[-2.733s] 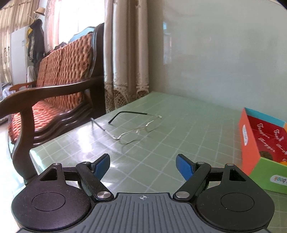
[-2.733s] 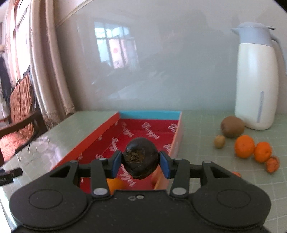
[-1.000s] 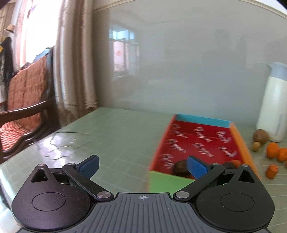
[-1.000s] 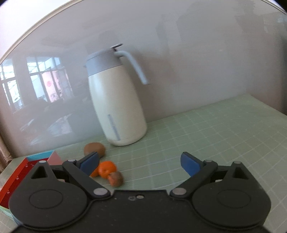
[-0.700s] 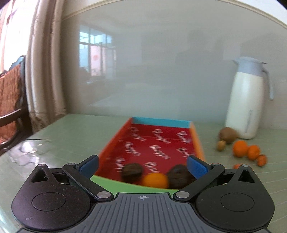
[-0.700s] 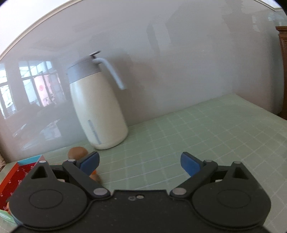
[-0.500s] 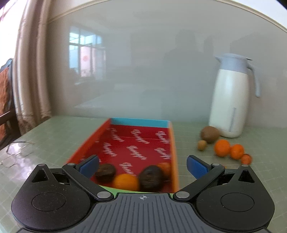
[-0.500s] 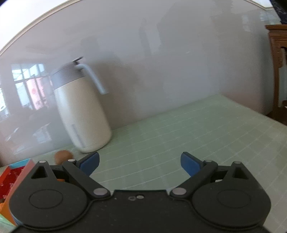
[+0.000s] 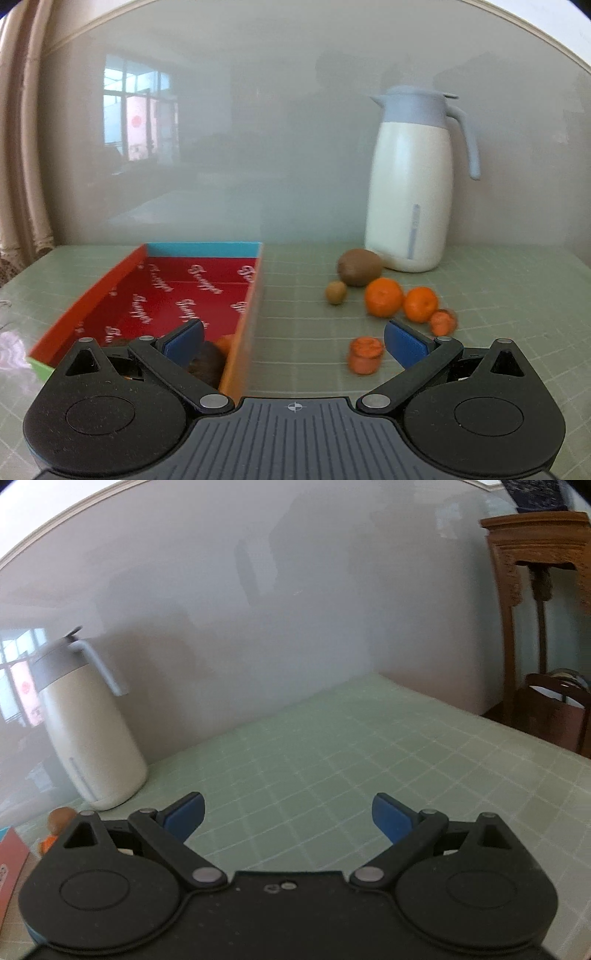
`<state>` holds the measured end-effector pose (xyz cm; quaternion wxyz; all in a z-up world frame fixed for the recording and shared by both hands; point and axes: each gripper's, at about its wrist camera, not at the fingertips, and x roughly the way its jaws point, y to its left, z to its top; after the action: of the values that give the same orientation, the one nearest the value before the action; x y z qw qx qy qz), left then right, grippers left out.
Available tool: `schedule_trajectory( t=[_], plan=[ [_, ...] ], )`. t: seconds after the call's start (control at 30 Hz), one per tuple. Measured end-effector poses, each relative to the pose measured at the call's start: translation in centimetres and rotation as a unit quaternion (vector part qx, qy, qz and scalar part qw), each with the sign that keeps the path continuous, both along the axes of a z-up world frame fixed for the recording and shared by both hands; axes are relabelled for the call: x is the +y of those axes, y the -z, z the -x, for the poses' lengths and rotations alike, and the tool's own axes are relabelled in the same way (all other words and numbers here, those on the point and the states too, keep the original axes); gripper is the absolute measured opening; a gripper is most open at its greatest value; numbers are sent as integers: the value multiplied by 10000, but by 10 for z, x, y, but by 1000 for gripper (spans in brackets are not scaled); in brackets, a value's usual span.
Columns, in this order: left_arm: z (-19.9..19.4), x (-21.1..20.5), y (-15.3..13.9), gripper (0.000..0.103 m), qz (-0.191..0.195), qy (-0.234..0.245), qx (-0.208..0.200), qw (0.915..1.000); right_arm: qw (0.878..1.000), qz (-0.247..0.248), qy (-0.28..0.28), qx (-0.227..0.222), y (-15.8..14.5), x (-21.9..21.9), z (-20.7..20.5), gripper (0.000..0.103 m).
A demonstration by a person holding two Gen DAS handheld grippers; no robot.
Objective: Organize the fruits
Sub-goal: 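Grasp the cut orange fruit half with the left tool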
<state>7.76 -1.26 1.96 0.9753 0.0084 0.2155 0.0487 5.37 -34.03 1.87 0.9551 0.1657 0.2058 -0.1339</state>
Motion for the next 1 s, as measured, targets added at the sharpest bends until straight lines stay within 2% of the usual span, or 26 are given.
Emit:
schedule_trajectory(
  t=[0.3,0.47,0.5,0.57,0.83,0.9,0.93,1.0],
  plan=[
    [-24,-30,13,102,23,192,338,9992,9991,-24,408,89,9,-36,19,98],
    [-39,-46,22,101,-176,198,537,9982,9987,-8,499,127,12,-45,23,98],
    [-43,-49,23,99,-247,170,595,9978,9985,-3,523,134,13,-47,24,98],
    [-51,-52,26,85,-308,168,733,9967,9982,12,578,160,14,-51,25,98],
    [-67,-58,34,83,-214,154,900,9956,9957,28,888,249,20,-74,29,98],
    [-70,-60,37,76,-211,186,956,9950,9950,21,967,263,21,-78,30,98],
    [-73,-61,40,68,-229,203,1003,9945,9948,17,982,269,21,-79,30,98],
    [-74,-63,41,64,-254,231,1017,9942,9947,37,983,288,22,-79,31,98]
  ],
)
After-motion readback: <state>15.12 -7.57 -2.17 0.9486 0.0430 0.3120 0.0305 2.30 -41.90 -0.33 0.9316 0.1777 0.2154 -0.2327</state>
